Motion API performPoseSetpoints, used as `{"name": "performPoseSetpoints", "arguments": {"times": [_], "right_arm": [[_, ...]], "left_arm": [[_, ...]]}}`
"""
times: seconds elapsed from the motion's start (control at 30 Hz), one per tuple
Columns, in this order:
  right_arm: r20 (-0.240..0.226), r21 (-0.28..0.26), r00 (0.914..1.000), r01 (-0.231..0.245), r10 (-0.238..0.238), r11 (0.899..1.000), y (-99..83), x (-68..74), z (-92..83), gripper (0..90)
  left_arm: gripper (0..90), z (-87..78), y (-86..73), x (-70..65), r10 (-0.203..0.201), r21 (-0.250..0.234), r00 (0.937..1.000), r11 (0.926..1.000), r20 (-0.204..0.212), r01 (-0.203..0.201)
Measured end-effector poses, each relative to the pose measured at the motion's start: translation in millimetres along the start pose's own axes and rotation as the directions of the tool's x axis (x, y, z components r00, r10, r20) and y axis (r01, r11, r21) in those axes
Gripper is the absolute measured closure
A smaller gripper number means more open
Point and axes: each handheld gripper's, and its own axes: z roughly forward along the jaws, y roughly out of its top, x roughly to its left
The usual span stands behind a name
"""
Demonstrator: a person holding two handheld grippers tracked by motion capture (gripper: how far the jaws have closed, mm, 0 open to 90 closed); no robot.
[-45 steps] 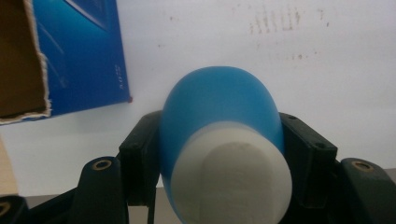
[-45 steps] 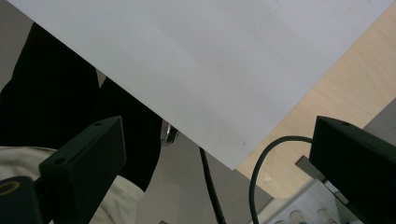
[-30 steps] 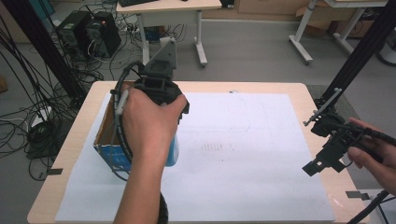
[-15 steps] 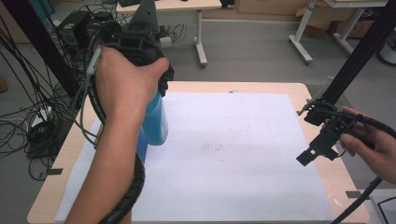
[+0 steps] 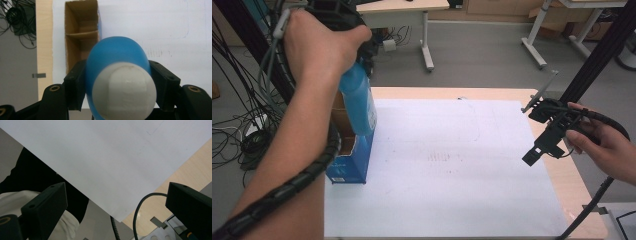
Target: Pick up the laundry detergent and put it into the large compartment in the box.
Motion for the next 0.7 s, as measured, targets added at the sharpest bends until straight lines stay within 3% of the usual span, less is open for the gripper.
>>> {"name": "performPoseSetpoints", "arguments": {"times": [0.3, 0.7], "right_arm": [[-0.005, 0.004, 1.0000, -0.006, 0.006, 1.000, 8.4, -4.2, 2.1, 3.5], [-0.010, 0.004, 0.9997, -0.022, 0.022, 1.000, 7.8, -7.9, -1.4, 3.5]], "left_arm": [[37.9, -3.5, 9.3, 16.6, -0.024, -0.013, 0.9997, 0.9996, -0.009, 0.024], [37.9, 10.6, 17.8, 38.6, -0.042, -0.003, 0.9988, 0.9991, -0.025, 0.042]]}}
